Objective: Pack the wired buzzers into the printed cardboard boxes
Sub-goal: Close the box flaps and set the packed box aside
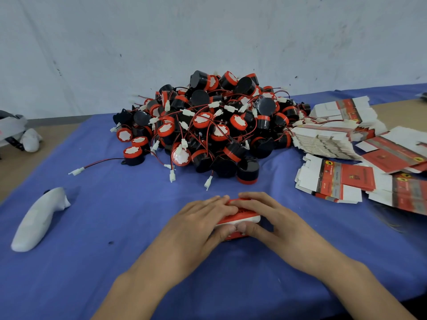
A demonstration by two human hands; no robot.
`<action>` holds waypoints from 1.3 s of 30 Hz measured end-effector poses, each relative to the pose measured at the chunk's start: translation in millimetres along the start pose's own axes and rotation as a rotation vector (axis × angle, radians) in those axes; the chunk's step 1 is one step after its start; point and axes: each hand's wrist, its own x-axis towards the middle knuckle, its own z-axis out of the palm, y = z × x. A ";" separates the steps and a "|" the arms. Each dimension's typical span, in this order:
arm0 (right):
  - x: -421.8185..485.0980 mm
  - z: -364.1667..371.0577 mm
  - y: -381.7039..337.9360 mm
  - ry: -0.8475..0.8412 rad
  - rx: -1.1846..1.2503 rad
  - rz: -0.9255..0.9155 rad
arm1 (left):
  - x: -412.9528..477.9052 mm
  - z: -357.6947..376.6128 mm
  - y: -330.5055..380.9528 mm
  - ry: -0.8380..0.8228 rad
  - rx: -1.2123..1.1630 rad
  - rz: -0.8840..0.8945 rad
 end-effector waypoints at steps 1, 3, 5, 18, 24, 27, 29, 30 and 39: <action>0.3 -0.1 0.0 -0.003 0.010 0.002 | 0.4 0.1 0.4 -0.003 -0.003 -0.005; 0.7 -0.5 -0.4 0.002 0.028 0.000 | 0.6 0.8 0.0 -0.014 -0.016 -0.017; 1.0 -0.3 -0.3 0.004 0.048 -0.004 | 0.4 1.5 -1.0 -0.022 -0.022 -0.030; -1.6 1.5 -3.1 0.032 0.082 0.007 | 0.2 -2.0 -1.7 -0.001 -0.209 -0.116; -4.2 1.5 -3.6 0.018 0.094 0.008 | 2.0 -1.1 -0.2 -0.016 -0.316 -0.160; -4.4 0.7 -3.9 0.007 0.106 0.005 | 0.9 0.9 -2.6 0.020 -0.358 -0.141; -5.2 0.7 -4.1 0.005 0.115 -0.005 | -0.4 1.8 -3.9 0.036 -0.381 -0.149; -5.7 0.6 -4.1 0.003 0.123 -0.006 | -0.9 2.2 -4.3 0.040 -0.391 -0.151; -6.7 -1.7 -4.3 -0.021 0.248 0.035 | -12.9 0.6 -15.8 0.052 -0.349 -0.078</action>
